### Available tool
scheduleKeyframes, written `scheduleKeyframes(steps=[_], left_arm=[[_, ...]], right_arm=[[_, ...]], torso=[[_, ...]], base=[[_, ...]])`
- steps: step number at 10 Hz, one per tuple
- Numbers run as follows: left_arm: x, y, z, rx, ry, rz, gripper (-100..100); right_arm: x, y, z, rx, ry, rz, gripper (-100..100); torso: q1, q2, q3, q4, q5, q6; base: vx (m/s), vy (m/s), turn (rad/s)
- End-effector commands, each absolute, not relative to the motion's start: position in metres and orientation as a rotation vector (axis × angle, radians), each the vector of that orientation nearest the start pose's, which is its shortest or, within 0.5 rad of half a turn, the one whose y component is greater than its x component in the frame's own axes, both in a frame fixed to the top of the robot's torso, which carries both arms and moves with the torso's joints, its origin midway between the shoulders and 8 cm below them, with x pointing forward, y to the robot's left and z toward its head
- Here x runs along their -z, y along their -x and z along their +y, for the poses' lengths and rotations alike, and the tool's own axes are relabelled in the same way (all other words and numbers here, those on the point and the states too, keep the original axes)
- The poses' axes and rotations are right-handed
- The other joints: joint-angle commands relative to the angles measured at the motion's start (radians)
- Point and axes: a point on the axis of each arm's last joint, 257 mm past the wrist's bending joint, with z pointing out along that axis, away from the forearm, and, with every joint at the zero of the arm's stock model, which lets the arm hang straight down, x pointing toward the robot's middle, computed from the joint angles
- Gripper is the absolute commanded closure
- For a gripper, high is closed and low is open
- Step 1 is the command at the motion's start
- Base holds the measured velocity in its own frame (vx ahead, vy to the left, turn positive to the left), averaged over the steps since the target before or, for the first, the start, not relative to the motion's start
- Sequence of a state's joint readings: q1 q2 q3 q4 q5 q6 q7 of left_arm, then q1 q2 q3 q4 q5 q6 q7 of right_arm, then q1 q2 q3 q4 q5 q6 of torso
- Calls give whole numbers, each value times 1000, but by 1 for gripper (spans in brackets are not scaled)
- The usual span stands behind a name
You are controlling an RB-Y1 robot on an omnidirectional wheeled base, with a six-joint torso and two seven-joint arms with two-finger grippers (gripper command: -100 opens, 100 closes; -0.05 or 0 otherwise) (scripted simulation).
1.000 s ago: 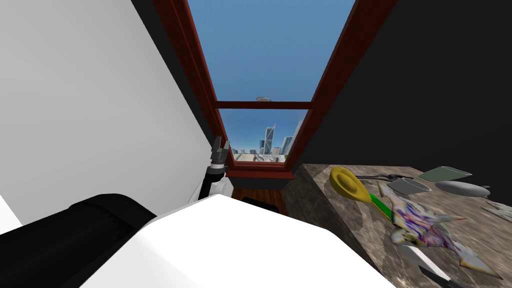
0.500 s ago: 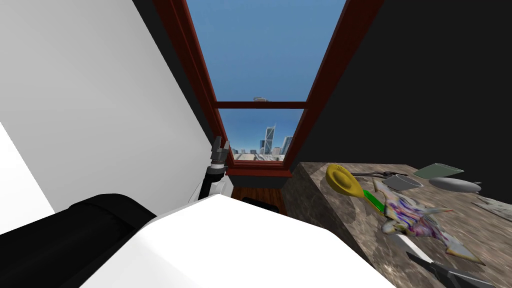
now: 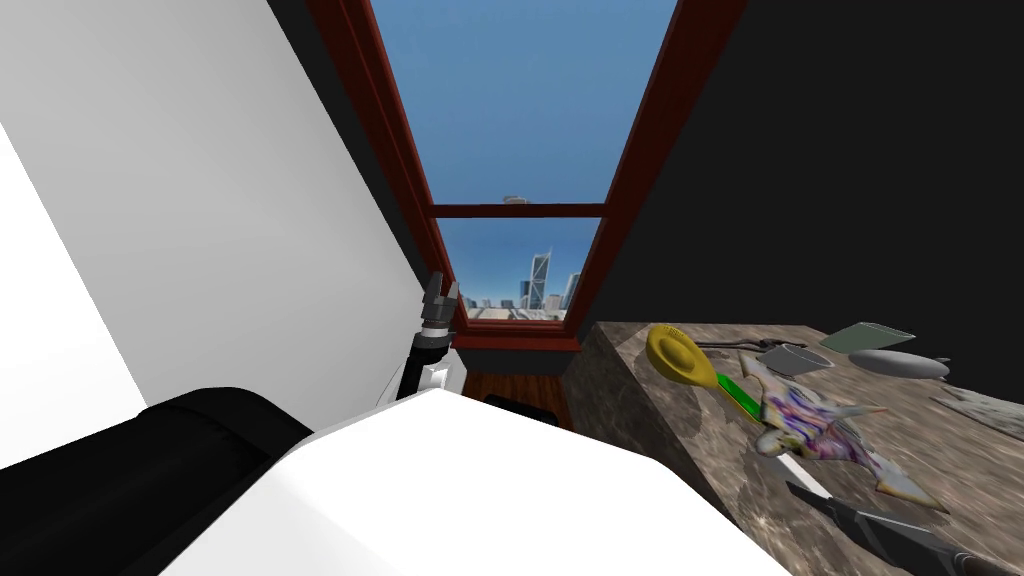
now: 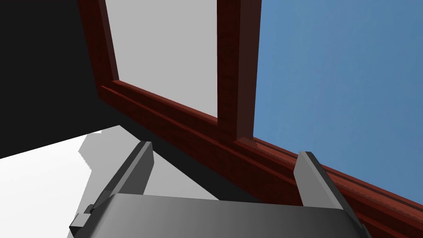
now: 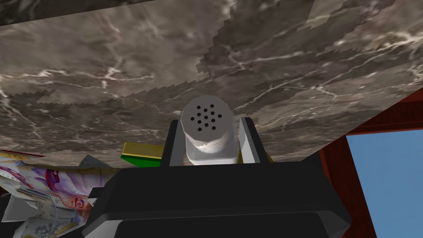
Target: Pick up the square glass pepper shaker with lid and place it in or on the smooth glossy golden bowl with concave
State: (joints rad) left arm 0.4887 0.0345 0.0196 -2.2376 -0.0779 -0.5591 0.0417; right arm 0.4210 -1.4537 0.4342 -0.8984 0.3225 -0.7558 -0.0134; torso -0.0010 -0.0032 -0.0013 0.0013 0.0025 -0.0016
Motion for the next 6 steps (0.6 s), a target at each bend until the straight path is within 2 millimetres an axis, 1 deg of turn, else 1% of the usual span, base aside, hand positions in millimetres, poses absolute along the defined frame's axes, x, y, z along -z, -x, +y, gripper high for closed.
scheduleKeyframes(steps=[1,2,3,4,6], left_arm=[[-20,-344,271,1287,574,660,0],[-20,-344,271,1287,574,660,0],[-20,-344,271,1287,574,660,0],[-20,-344,271,1287,574,660,0],[-20,-344,271,1287,574,660,0]], right_arm=[[333,-198,-673,-14,55,2600,100],[335,-203,-662,-44,70,2594,100],[327,-202,-673,0,36,2610,100],[330,-207,-667,-4,43,2604,100],[334,-214,-648,-50,67,2595,100]], torso=[[0,0,0,0,0,0],[-2,1,1,0,-1,0],[-1,0,0,0,-1,0],[-2,1,1,0,0,1],[-1,1,0,0,-1,1]], base=[[-57,-49,6],[-31,-34,-9],[-50,-52,10],[-55,-54,8],[-17,-13,-6]])
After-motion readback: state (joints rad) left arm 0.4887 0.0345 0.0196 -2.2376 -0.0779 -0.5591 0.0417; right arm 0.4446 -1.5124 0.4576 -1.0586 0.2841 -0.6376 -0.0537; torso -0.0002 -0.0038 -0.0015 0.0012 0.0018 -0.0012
